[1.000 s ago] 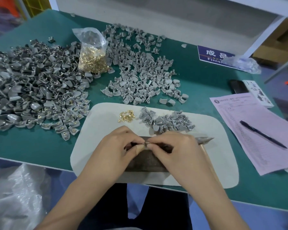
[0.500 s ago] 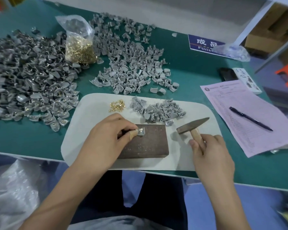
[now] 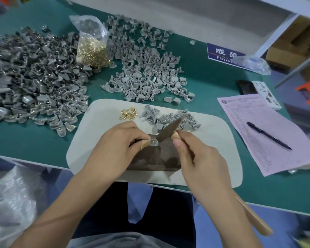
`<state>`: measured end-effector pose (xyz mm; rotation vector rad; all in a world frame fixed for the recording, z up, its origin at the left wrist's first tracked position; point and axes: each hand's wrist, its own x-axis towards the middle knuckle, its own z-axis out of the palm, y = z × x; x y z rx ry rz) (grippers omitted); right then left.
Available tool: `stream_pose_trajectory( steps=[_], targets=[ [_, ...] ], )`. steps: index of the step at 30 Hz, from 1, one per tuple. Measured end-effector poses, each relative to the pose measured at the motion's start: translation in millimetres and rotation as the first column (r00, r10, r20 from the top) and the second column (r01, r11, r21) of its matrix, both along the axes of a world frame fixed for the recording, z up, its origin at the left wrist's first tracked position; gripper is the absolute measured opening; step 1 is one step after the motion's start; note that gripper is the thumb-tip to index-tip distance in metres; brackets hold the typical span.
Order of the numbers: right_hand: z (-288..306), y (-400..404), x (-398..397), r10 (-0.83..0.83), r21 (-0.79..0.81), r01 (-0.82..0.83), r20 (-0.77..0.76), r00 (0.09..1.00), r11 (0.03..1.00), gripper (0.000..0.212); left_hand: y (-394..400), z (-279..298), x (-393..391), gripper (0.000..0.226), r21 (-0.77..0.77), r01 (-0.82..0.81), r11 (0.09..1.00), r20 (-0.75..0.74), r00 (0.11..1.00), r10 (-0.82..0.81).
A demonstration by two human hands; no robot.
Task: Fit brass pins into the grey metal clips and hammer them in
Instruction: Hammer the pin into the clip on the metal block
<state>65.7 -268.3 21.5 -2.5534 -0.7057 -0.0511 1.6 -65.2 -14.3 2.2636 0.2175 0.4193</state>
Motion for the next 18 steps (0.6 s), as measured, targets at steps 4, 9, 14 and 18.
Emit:
stream_pose_trajectory(
  steps=[4,9,14,18],
  targets=[
    [-2.9,6.7,-7.3,-0.019,0.152,-0.001,0.127,0.992,0.988,0.035,-0.4,0.5,0.2,0.007,-0.024,0.011,1.0,0.022,1.0,-0.011],
    [-4.1,5.9,-11.2,-0.023,0.108,0.004,0.175,0.984,0.994,0.033,1.6,0.5,0.7,0.009,-0.005,0.034,0.999,0.025,0.999,-0.034],
    [-0.8,9.6,-14.4,-0.027,0.121,0.005,0.18,0.983,0.993,0.033,2.5,-0.8,1.3,0.009,-0.001,0.025,1.0,0.047,0.999,-0.025],
    [0.3,8.9,-13.3,-0.036,0.099,0.009,0.271,0.962,0.995,0.032,1.5,-1.2,1.3,0.009,-0.021,0.016,1.0,0.046,0.999,-0.015]
  ],
)
